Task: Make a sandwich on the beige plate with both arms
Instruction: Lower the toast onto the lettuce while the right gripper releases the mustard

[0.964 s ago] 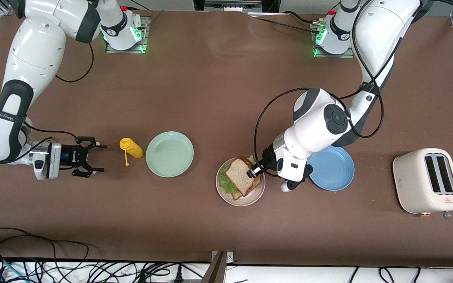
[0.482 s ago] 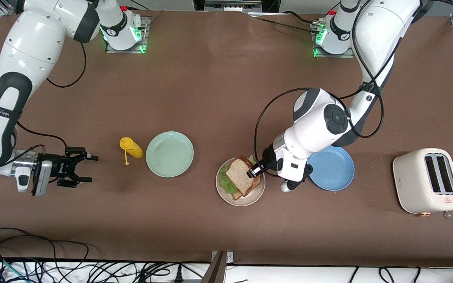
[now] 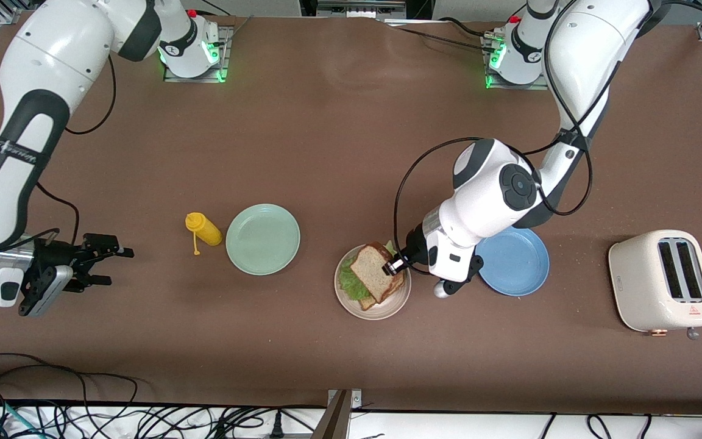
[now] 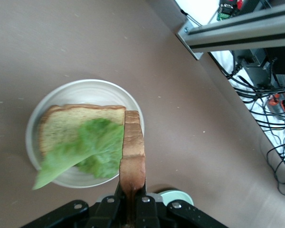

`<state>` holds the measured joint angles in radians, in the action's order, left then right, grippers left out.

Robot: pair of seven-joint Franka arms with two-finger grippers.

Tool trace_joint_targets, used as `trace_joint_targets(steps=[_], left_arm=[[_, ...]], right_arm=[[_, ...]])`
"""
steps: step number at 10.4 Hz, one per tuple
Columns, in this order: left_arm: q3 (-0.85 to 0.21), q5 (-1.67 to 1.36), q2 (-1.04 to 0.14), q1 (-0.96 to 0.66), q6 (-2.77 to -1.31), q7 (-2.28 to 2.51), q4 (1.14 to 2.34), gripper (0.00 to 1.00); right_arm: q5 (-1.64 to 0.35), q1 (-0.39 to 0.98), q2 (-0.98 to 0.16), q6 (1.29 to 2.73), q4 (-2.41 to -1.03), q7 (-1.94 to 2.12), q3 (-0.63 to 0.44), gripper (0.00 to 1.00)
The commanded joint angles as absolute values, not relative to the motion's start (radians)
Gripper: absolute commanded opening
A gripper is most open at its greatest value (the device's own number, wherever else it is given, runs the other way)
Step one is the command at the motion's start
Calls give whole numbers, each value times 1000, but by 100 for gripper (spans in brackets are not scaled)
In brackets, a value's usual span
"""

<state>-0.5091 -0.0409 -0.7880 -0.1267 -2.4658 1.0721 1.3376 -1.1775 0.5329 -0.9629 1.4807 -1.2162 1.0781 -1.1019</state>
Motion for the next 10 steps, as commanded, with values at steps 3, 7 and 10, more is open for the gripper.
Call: trace_joint_targets(steps=[3, 7, 10], left_arm=[[-500, -37, -893, -170, -2537, 1058, 1285, 0], [-485, -34, -896, -170, -2537, 1052, 1292, 0], [-451, -31, -897, -170, -2534, 1054, 1296, 0]], right_arm=[[-951, 681, -969, 1566, -1207, 826, -1195, 100], [-792, 826, -969, 1548, -1213, 616, -1259, 100], [-796, 900, -962, 1344, -1216, 520, -1345, 100]])
